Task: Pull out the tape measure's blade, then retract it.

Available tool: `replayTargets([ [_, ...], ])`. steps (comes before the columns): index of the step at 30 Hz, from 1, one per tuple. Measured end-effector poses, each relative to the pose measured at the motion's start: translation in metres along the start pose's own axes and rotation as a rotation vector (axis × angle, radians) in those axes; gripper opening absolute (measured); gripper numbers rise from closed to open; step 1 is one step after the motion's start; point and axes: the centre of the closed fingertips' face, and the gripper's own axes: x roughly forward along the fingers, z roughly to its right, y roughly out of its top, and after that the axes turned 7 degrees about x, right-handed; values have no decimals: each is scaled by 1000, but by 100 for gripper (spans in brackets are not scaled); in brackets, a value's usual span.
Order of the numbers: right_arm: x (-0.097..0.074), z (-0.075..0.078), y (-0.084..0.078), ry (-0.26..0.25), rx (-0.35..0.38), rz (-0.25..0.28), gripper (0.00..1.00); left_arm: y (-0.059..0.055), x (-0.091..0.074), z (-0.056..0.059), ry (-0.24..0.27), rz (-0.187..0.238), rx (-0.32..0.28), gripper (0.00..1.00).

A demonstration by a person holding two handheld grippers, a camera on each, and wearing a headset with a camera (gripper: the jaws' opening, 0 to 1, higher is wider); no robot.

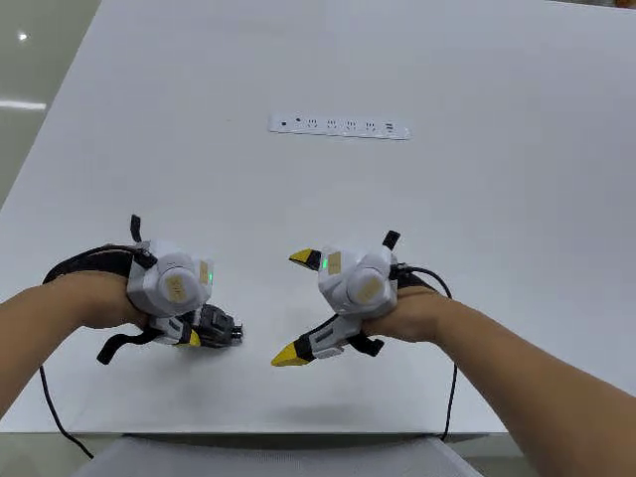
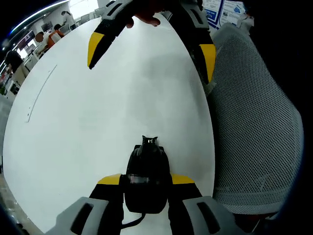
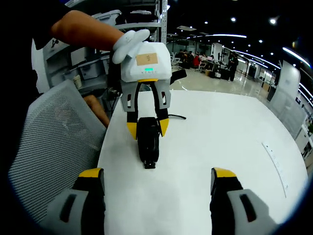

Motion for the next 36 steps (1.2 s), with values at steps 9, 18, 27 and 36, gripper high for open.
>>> replayTargets([
  [9, 27, -7, -10, 36, -13, -40, 88, -1, 1, 1, 16, -18, 6, 31],
  [18, 49, -8, -17, 65, 10, -57, 84, 0, 0, 0, 13, 21, -3, 31],
  [27, 68, -15, -29, 90, 12, -73, 71, 1, 1, 1, 5, 6, 10, 31],
  [36, 87, -19, -33, 116, 36, -83, 46, 2, 1, 2, -6, -13, -1, 31],
])
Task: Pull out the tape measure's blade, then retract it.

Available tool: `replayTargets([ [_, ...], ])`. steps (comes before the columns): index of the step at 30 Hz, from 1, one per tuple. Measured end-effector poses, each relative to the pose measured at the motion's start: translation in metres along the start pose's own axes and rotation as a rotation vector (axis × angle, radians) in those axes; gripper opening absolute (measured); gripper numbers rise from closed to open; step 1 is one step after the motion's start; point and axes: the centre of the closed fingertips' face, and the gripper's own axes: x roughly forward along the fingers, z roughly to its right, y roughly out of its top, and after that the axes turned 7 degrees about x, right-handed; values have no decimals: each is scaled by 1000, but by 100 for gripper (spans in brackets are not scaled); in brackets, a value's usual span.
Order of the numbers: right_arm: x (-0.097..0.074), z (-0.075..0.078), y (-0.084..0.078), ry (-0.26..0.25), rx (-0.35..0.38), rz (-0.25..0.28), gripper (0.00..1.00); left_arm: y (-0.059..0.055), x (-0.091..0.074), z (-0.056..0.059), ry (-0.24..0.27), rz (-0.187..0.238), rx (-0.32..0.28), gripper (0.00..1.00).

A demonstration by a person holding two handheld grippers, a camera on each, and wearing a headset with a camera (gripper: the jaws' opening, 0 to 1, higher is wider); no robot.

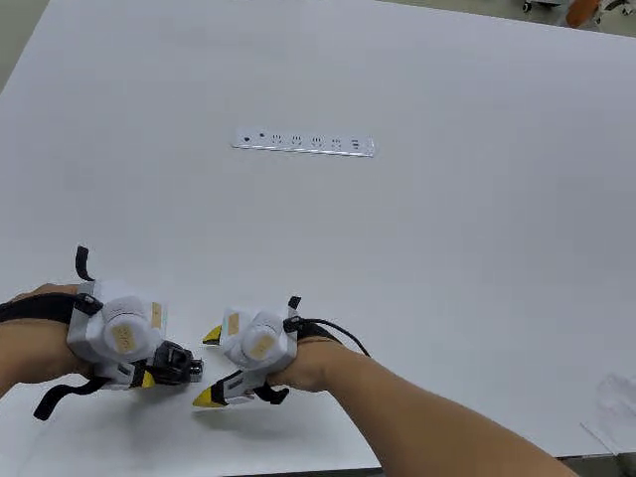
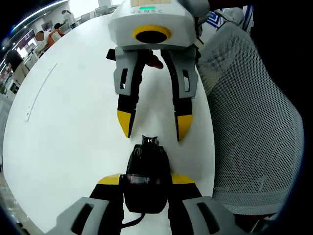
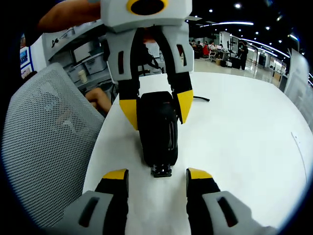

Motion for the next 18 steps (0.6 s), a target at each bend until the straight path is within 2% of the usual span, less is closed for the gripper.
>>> replayTargets([
  [2, 4, 0, 1, 3, 2, 4, 45, 0, 0, 1, -3, -3, -1, 31],
  [6, 9, 0, 1, 0, -34, 6, 33, -1, 0, 1, -10, -3, -5, 31],
  [8, 9, -1, -1, 8, -31, -3, 32, -1, 0, 1, -14, -2, -5, 32],
  [13, 8, 4, -1, -22, -44, -6, 18, -1, 1, 1, -24, 1, -13, 32],
  [18, 10, 4, -1, -16, -75, -9, 17, -1, 0, 1, -22, 6, -15, 32],
])
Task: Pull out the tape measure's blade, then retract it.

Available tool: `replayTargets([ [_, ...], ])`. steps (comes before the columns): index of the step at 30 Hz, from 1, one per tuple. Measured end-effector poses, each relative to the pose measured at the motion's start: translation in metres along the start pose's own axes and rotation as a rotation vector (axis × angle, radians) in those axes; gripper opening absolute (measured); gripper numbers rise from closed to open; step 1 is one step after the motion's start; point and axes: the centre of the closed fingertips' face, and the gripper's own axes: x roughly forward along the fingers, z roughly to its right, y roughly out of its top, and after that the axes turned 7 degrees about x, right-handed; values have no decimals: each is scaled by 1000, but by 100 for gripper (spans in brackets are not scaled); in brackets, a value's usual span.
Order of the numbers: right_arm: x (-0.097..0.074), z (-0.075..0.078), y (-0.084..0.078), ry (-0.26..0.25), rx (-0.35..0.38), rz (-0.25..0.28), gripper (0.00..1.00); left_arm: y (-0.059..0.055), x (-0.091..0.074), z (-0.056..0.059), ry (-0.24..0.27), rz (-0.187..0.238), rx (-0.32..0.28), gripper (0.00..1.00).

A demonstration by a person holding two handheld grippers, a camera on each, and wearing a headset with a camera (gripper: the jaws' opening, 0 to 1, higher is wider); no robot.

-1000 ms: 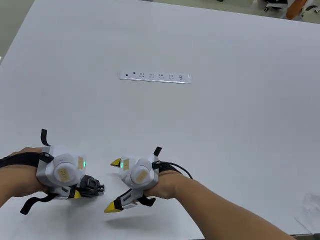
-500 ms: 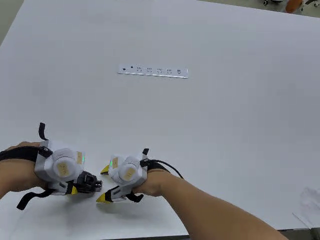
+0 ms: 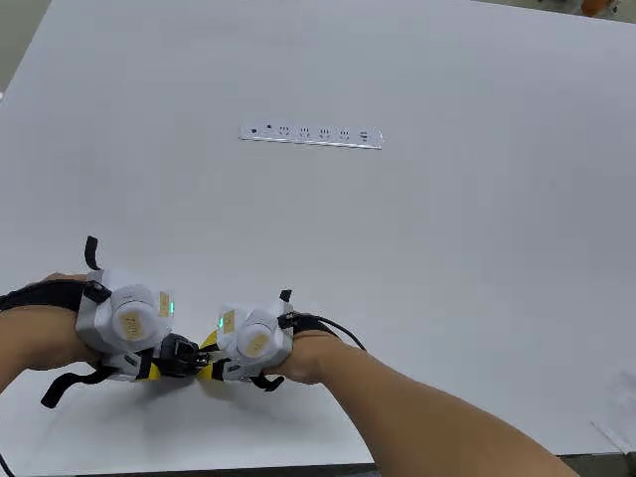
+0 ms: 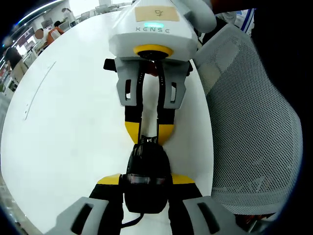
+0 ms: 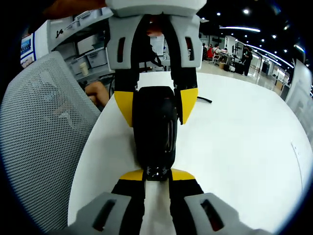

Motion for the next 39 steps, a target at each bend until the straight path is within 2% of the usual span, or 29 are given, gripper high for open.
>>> replayTargets([
  [2, 1, 1, 0, 4, 18, -12, 17, 0, 0, 0, -1, 7, -3, 32],
  [6, 0, 0, -1, 20, -52, -26, 14, -1, 0, 0, 1, 12, -10, 32],
  [12, 0, 2, 0, 14, -15, -40, 15, 0, 0, -1, -1, 8, -8, 32],
  [13, 0, 2, 1, 13, 44, -34, 15, 0, 0, -1, -1, 9, -8, 32],
  [14, 0, 2, 1, 12, 53, -36, 15, 0, 0, -1, 0, 9, -9, 32],
  [15, -1, 2, 1, 12, 34, -36, 15, 0, 0, -1, 0, 8, -8, 32],
  [22, -2, 2, 1, -3, 52, -28, 13, -1, 0, -2, -4, 6, -10, 32],
  [25, -3, 1, 1, -18, -8, -30, 13, -1, -1, -1, -6, 2, -12, 32],
  [29, -4, 2, -1, -30, 18, -16, 13, -1, 0, -1, -5, 6, -16, 32],
  [33, -3, 1, -1, -15, 28, -27, 12, -1, 0, -1, -4, 0, -11, 32],
  [37, -4, 0, -3, -13, -2, -34, 12, -1, 0, -1, -2, 4, -8, 32],
  [39, -4, 0, -3, -12, 17, -32, 12, -1, 0, -1, -3, 3, -9, 32],
])
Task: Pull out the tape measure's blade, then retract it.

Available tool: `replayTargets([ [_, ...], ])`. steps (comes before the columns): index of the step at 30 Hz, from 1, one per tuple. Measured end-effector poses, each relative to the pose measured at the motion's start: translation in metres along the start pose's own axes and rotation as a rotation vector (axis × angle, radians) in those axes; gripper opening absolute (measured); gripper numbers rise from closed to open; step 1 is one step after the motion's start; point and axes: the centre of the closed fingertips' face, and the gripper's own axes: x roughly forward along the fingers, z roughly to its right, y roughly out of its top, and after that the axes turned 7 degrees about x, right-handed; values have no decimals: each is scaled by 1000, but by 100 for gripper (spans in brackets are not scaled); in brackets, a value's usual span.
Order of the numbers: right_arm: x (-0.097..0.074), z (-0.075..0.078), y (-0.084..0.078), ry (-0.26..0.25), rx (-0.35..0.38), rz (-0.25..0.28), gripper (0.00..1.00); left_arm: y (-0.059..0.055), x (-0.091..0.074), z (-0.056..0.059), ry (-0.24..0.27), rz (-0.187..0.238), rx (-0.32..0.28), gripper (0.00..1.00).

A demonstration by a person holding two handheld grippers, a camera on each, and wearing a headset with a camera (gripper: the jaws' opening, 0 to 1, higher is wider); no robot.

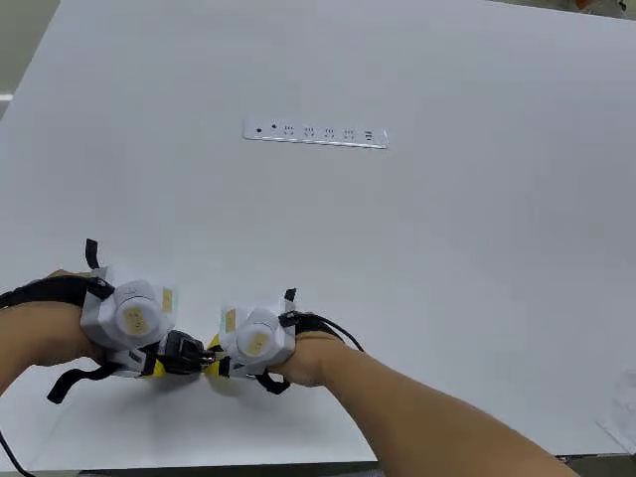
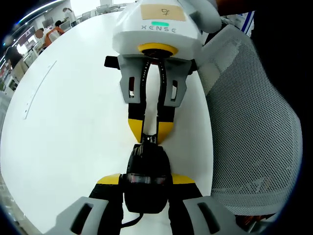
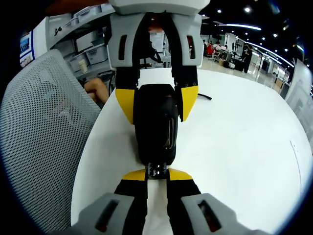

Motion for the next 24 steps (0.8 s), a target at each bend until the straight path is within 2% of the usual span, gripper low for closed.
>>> replayTargets([
  [6, -1, 1, -1, 0, -14, -10, 12, 0, 0, 1, -2, 2, -6, 32],
  [14, -1, 2, -2, 7, 45, -12, 13, -1, 0, 0, -1, 8, -11, 32],
  [24, 1, 1, -2, 11, 34, -19, 15, 0, 1, 0, -5, 5, -9, 32],
])
